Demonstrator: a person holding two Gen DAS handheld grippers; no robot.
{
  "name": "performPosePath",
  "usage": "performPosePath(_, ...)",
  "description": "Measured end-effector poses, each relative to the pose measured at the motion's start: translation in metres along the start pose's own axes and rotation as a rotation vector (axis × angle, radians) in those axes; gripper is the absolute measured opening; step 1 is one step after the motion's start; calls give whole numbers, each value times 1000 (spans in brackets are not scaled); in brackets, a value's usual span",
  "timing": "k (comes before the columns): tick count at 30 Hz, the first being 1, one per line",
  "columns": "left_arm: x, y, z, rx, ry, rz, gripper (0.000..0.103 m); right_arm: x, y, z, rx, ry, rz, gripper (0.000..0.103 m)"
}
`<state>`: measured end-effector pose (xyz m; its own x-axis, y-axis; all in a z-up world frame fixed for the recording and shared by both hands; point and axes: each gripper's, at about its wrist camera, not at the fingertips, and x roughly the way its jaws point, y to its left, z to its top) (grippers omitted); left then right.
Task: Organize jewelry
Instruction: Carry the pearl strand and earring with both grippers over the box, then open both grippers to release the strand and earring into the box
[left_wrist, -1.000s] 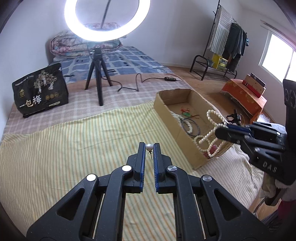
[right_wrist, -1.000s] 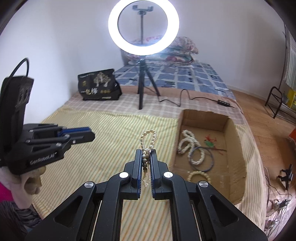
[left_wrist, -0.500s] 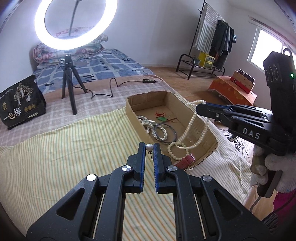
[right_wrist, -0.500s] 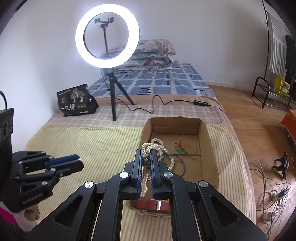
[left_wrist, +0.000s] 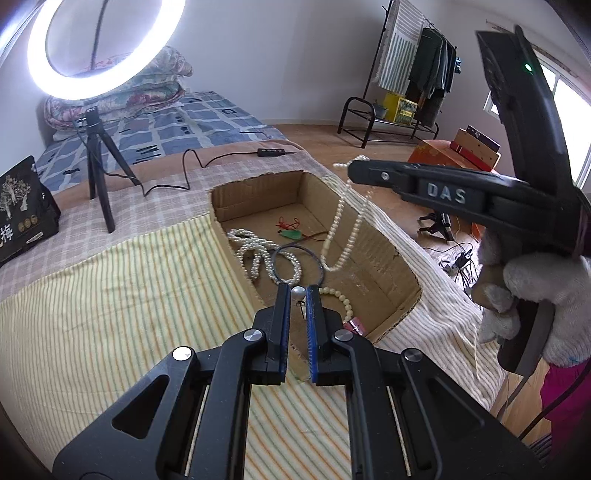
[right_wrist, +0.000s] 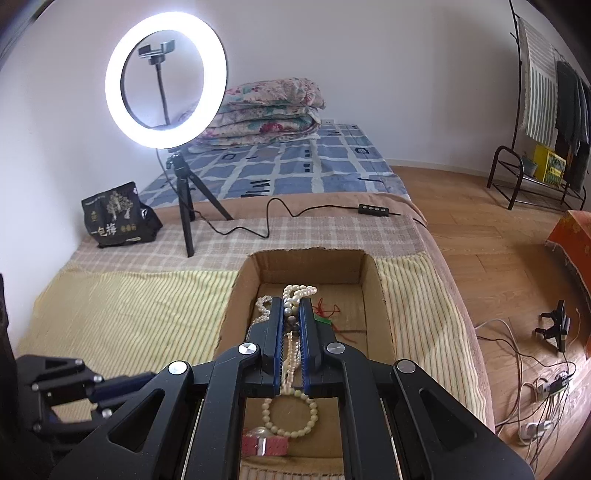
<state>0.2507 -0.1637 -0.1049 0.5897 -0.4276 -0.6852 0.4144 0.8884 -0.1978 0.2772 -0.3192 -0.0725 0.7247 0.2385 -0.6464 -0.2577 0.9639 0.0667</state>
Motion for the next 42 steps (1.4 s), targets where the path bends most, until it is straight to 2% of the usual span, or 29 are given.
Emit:
performPosePath(10,24,-23,4,30,-1,0,6,19,-22,8,12,20,-27,6)
performPosePath(18,35,-25,4,42,5,15,6,33,-36,11,26,34,-21,6)
performPosePath(36,37,-31,3,72,4,18,6,46,-42,10,51,53,-5,6)
performPosePath(38,37,-31,3,74,4,21,6,45,-41,10,48,51,-6,13)
performPosePath(40,36,-31,3,79,5,22,8,46,-39,10,41,50,-7,32)
performPosePath(42,36,-33,2,82,6,21,32,45,-37,10,34,44,-4,40)
